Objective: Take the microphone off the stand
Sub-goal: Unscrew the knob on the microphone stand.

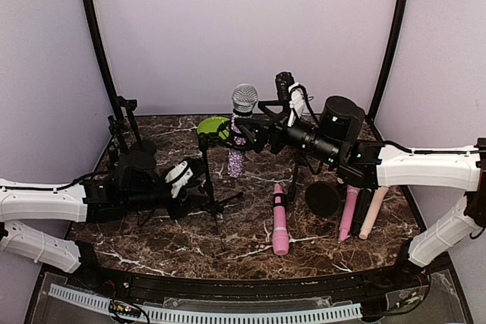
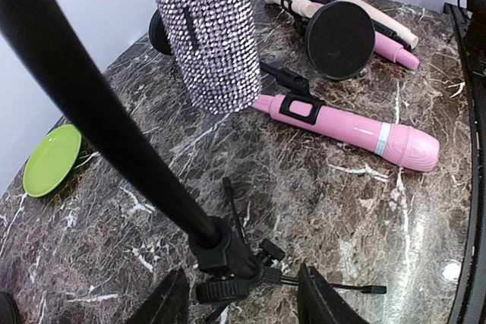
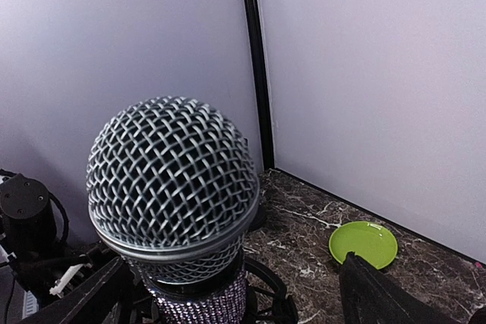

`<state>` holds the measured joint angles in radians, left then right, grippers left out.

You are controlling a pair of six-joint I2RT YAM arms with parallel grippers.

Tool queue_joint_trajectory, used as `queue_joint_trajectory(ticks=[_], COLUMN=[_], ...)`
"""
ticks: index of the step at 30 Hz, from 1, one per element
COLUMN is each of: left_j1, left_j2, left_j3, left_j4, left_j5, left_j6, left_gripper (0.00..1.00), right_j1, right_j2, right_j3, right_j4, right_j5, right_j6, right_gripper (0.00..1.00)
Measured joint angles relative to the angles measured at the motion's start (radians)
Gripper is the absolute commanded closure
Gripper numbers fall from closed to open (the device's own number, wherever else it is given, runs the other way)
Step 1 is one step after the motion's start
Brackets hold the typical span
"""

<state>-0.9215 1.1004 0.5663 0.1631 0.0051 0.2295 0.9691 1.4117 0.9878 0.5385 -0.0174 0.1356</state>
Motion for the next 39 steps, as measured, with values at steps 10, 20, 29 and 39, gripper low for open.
queue_joint_trajectory(ticks=[10,20,29,39], left_j1=[-0.012,-0.014,-0.014,-0.010], left_j2=[0.047,0.047,0.046,-0.017], left_j3=[0.000,0.000,0.000,-0.068], left_j4=[0.008,0.024,0.023,0.058], left_j5=[-0.045,-0.076,-0.078,-0.018], left_j6=[0.042,0.052,0.019,-0.147], left_gripper=[0.58,0.83,1.00,1.00], right_j1=[0.000,0.000,0.000,0.000], right_j2=[0.000,0.000,0.000,0.004], right_j3=[0.000,0.000,0.000,0.000], right_j4=[0.000,0.000,0.000,0.006], right_j5=[0.000,0.000,0.000,-0.003], right_j6=[0.000,0.000,0.000,0.003], right_gripper=[0.05,0.05,0.05,0.05])
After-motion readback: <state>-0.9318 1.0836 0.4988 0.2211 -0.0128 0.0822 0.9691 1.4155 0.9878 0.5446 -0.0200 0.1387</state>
